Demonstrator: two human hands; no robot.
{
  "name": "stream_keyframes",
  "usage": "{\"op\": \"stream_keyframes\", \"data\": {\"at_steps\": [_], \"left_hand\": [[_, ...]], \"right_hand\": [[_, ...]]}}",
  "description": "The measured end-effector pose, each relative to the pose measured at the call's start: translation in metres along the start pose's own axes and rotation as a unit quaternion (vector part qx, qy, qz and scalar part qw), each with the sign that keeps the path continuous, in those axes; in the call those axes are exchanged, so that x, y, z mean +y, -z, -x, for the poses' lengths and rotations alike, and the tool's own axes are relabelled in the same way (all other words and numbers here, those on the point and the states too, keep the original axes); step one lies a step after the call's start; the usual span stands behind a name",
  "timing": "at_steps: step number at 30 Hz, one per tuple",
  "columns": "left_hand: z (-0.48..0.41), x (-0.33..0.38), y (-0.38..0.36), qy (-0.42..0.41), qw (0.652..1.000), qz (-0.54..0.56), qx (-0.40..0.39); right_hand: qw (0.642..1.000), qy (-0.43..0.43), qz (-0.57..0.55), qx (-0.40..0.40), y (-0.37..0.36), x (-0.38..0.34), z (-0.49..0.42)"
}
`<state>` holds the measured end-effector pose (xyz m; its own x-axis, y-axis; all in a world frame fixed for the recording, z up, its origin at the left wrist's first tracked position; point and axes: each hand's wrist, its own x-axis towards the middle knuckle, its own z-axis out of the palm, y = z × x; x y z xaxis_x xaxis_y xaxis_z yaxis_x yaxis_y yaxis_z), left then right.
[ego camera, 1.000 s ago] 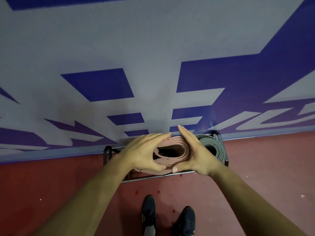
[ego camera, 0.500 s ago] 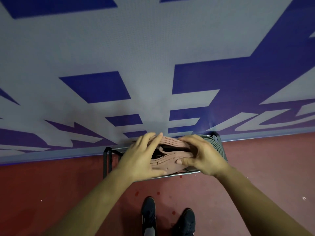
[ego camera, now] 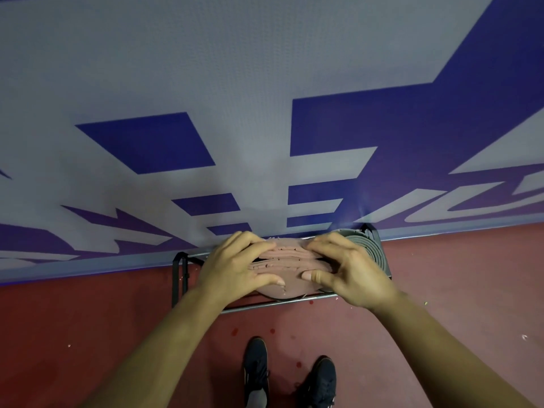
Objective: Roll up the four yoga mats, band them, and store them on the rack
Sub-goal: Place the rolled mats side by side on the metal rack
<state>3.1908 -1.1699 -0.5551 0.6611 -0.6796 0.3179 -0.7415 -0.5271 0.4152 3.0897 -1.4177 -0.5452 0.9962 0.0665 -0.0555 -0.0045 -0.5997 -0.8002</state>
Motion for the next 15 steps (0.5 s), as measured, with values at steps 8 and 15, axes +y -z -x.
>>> {"op": "stream_keyframes", "data": {"at_steps": [8,15], "left_hand": [[-0.015,0.006,-0.017,0.022,0.999,0.035,0.007],[-0.002,0.008,-0.031,0.026,0.998,0.051,0.031]], "right_hand": [[0.999,0.003,0.040,0.010,0.014,0.011,-0.005],[0.998,0.007,0.058,-0.011,0.012,0.020,0.003]]}}
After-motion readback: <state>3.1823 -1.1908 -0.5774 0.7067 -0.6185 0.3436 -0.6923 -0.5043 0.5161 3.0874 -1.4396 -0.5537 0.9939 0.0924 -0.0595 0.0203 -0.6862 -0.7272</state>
